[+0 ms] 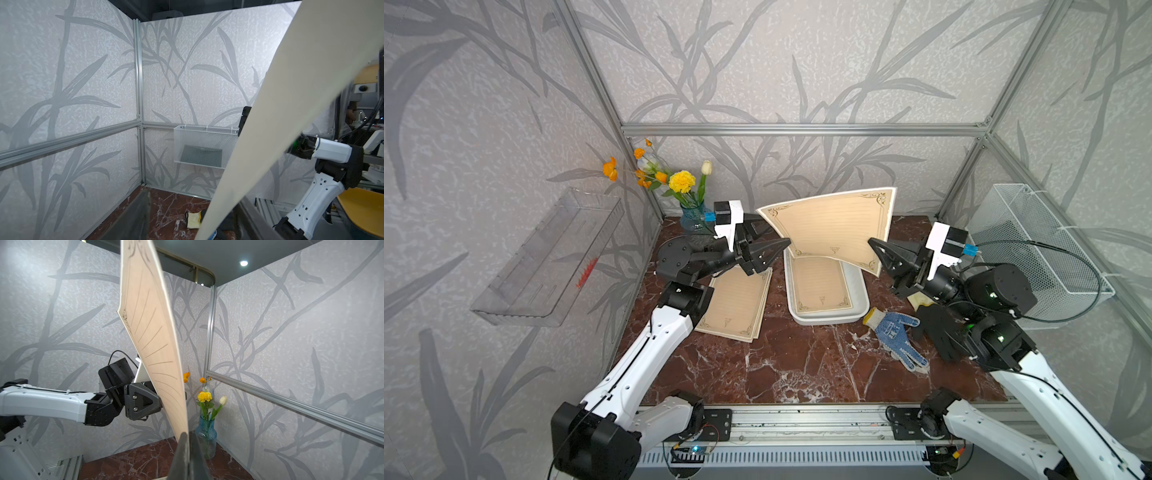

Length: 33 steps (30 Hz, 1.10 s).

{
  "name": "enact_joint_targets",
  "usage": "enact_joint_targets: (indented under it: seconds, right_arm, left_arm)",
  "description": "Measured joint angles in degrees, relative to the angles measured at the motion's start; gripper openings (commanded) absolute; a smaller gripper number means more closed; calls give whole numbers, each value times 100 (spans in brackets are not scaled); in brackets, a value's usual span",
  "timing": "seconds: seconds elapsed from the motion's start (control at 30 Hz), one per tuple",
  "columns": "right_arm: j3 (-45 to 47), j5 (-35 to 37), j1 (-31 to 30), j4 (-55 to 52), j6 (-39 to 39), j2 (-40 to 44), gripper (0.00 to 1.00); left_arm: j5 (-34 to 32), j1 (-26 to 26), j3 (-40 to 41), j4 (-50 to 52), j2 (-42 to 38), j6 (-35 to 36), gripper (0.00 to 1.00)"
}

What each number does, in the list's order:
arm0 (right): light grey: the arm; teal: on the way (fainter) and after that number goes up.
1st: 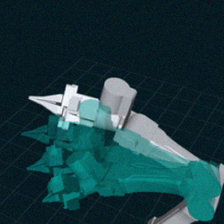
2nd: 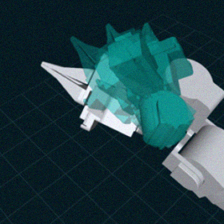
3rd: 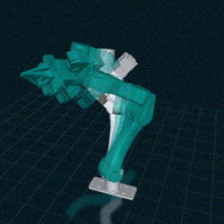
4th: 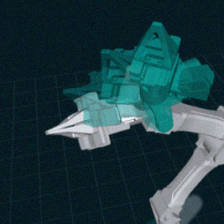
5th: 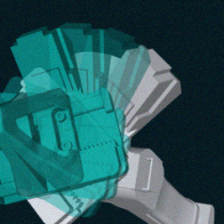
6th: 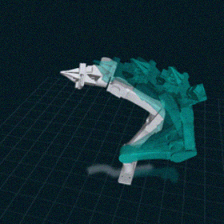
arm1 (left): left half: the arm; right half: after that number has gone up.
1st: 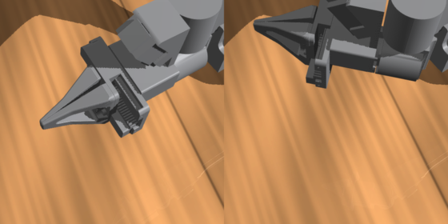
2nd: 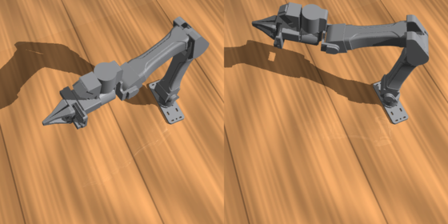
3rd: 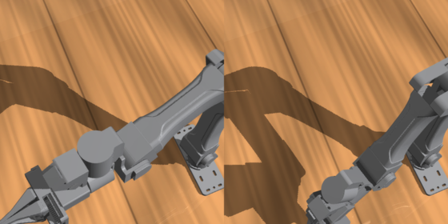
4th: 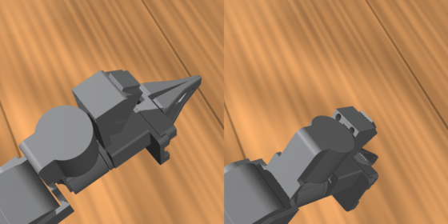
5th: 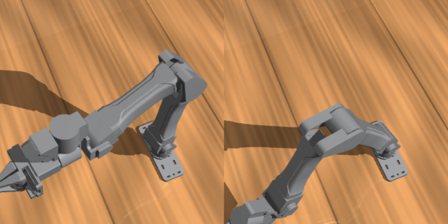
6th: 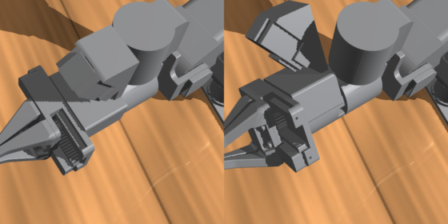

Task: Take out the stationery paper from the storage box
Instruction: Pick up the stationery paper from the storage box.

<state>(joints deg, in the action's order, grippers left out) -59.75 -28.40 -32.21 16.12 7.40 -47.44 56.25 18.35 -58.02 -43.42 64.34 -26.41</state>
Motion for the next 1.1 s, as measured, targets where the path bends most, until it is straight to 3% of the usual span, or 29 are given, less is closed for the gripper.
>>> enact_joint_targets:
  seconds: [0.27, 0.5, 0.6, 0.67, 0.8, 1.1]
  right_arm:
    - [0, -385, 22, 507, 507, -190, 0]
    - [2, -619, 138, 745, 925, -461, 0]
    - [26, -671, 254, 890, 1126, -505, 0]
    - [48, -723, 354, 1021, 1283, -531, 0]
    - [52, -885, 518, 1274, 1593, -625, 0]
    - [50, -1458, 575, 1401, 1895, -739, 0]
  left_arm:
    - [157, 39, -125, -802, -103, -822, 34]
    - [490, 155, -422, -715, -184, -951, 14]
    - [579, 201, -461, -584, -221, -911, 14]
    - [629, 225, -490, -391, -245, -811, 22]
    - [713, 249, -612, 144, -254, -514, 22]
    - [861, 260, -728, 975, -256, 24, 12]
